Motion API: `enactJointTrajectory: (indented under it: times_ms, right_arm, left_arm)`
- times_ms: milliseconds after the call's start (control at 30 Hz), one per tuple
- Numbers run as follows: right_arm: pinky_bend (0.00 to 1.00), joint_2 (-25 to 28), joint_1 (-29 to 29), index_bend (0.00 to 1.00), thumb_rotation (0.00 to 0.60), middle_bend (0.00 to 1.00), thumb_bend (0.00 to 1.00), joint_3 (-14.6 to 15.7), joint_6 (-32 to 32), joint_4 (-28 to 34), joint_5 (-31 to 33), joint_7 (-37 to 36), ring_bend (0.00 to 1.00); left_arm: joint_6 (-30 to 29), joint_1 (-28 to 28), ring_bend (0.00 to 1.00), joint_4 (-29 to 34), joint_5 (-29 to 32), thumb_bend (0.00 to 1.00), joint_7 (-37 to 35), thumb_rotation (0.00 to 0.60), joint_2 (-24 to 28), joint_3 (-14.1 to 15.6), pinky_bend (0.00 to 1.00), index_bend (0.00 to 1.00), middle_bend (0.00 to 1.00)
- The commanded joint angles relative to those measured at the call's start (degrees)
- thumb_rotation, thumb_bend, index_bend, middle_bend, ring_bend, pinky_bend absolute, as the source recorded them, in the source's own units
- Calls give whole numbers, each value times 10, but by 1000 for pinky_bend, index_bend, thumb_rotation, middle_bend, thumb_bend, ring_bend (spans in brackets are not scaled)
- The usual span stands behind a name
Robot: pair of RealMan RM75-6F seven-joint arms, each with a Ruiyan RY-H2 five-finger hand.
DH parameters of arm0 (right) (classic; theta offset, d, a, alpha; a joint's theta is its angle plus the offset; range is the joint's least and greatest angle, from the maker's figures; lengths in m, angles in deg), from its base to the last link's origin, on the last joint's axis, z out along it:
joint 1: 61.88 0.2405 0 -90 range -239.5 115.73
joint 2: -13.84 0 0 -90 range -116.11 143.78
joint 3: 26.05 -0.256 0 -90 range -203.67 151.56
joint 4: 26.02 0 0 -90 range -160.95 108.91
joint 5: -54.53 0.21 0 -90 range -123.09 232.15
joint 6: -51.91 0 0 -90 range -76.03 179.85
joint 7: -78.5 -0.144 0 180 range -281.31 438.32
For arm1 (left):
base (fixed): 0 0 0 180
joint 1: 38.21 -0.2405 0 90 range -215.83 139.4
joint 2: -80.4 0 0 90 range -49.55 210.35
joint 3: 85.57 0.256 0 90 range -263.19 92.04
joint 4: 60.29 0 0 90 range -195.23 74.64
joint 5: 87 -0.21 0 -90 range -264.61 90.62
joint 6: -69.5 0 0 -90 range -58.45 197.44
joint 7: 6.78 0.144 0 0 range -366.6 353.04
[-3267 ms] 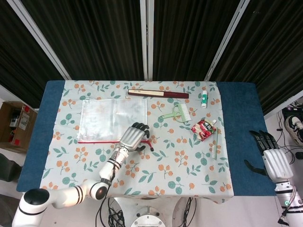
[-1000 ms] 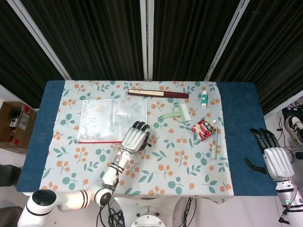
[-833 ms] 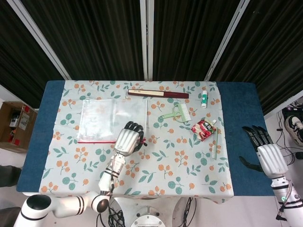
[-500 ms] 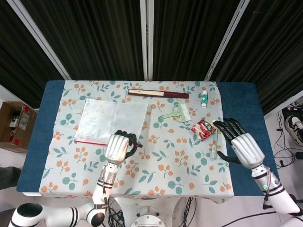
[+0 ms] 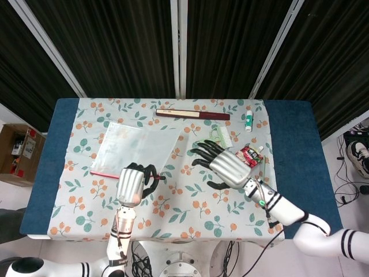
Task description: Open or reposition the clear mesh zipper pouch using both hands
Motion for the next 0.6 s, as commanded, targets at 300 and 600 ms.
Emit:
enactJointTrajectory:
  times_ms: [300, 600]
  right_arm:
    - [6, -146, 109, 348, 600, 139, 208, -36, -68, -132, 76, -23, 0]
    - [16, -211, 140, 395, 600, 171, 253, -25, -58, -212, 63, -123, 0]
  left_arm:
    - [-8, -21, 740, 24, -18, 430, 5, 600, 13, -7, 610, 764, 829]
    - [0, -32, 739, 33, -19, 429, 1, 600, 22, -16, 611, 765, 827]
